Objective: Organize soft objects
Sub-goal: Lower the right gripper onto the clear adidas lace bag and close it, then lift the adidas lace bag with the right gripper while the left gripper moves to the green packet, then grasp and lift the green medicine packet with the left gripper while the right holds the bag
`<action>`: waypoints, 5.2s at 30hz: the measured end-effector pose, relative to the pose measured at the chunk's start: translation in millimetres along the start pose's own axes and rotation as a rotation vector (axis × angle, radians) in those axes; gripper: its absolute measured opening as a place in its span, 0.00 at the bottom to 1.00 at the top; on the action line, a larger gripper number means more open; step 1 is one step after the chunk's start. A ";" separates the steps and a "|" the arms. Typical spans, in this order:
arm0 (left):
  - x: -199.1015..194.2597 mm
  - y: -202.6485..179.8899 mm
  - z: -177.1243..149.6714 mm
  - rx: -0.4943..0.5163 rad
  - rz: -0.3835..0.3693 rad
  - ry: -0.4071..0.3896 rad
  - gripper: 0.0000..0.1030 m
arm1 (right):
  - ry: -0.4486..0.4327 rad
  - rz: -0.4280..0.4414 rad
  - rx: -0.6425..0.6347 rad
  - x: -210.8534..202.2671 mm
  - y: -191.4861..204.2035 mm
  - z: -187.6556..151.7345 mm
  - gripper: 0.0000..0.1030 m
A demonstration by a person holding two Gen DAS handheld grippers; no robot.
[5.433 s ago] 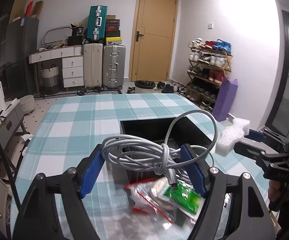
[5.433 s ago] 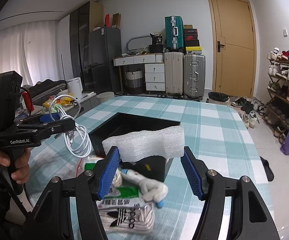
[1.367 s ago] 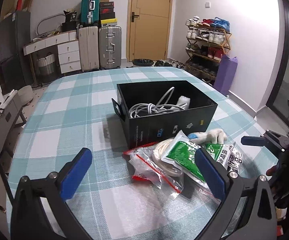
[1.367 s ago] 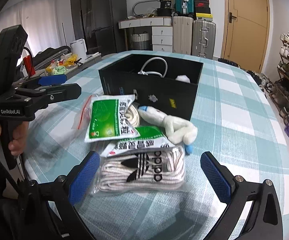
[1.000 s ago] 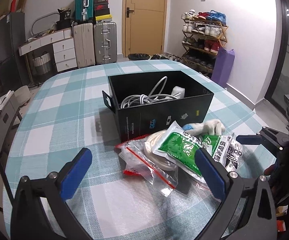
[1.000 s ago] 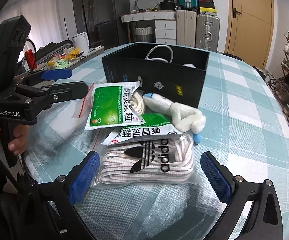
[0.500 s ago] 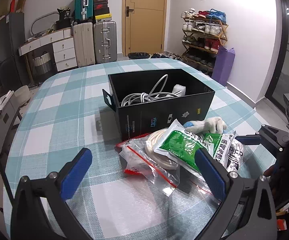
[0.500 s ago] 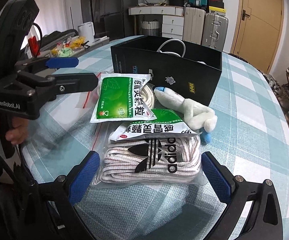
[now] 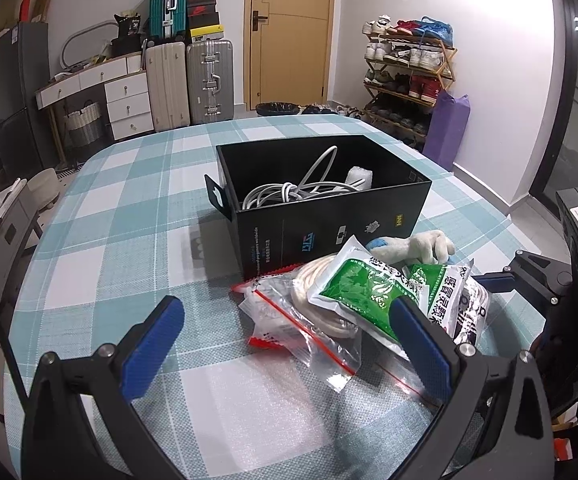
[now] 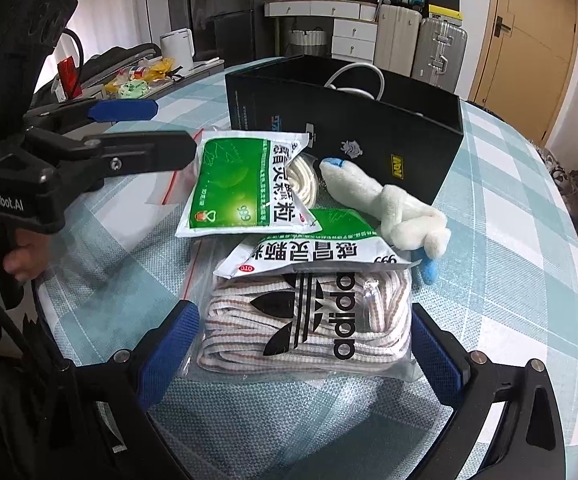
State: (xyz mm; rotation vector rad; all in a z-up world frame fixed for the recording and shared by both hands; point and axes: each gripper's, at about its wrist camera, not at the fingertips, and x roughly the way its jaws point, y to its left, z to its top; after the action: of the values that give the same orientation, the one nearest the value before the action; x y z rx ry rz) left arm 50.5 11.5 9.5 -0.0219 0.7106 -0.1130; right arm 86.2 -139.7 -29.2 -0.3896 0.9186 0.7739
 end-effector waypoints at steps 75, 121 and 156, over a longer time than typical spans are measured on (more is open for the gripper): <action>-3.3 -3.2 0.2 0.008 -0.025 -0.001 1.00 | 0.100 0.313 -0.370 -21.3 -7.7 -14.2 0.48; 10.6 -67.4 -0.8 0.305 -0.043 0.008 1.00 | -0.206 0.013 0.085 -84.6 -76.6 -28.3 0.42; 20.0 -95.8 -5.4 0.469 -0.146 0.099 0.56 | -0.241 0.031 0.104 -79.4 -76.6 -17.4 0.42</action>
State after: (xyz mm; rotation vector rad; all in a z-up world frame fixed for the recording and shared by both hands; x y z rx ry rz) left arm 52.8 -85.9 -1.9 0.3829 0.7665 -0.4203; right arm 103.8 -235.6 25.2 -0.1866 0.7356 0.7791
